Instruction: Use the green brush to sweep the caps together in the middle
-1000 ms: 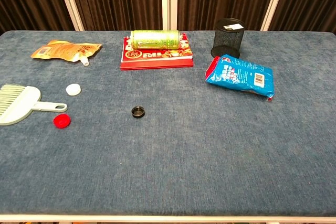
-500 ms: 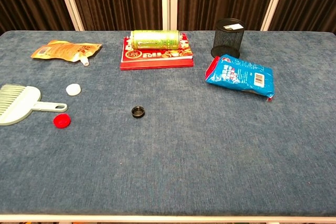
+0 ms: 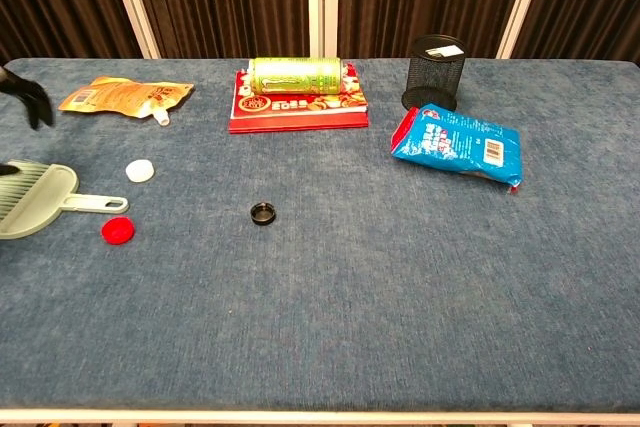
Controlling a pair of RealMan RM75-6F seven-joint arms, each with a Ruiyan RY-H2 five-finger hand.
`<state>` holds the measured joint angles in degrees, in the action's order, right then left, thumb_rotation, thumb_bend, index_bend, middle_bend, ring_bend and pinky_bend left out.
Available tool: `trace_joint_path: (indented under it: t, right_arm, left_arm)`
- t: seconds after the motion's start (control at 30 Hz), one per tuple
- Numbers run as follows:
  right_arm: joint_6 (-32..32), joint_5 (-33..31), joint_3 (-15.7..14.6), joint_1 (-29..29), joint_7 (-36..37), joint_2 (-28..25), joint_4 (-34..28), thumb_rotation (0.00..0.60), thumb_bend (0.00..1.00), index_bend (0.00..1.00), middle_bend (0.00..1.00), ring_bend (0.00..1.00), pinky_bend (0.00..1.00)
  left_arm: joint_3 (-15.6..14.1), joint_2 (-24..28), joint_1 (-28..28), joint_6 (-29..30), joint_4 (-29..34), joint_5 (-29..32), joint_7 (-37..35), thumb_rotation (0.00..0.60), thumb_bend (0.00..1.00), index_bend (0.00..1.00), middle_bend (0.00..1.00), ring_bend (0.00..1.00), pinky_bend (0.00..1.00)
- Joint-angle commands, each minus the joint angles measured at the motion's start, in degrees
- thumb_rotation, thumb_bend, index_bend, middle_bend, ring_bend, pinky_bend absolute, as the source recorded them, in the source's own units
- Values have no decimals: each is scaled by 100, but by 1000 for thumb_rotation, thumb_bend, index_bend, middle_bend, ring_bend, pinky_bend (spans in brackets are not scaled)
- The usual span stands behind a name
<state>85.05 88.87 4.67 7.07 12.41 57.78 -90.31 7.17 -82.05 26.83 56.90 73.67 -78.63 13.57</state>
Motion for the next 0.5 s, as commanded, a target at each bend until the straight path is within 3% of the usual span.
trace_joint_path:
  t: [0.03,0.5]
  right_arm:
    - [-22,-13,-4,5,3,3,2,600,174,0,0,0,0]
    - [-30,-39,-29,-13,65,41,63,600,174,0,0,0,0]
  left_arm:
    - [-92,-251,143,-164,-188,67,146,600,190,383,395,232,141]
    - [-277,-639,309,-350,-375,475,1177,600,190,422,426,233,146]
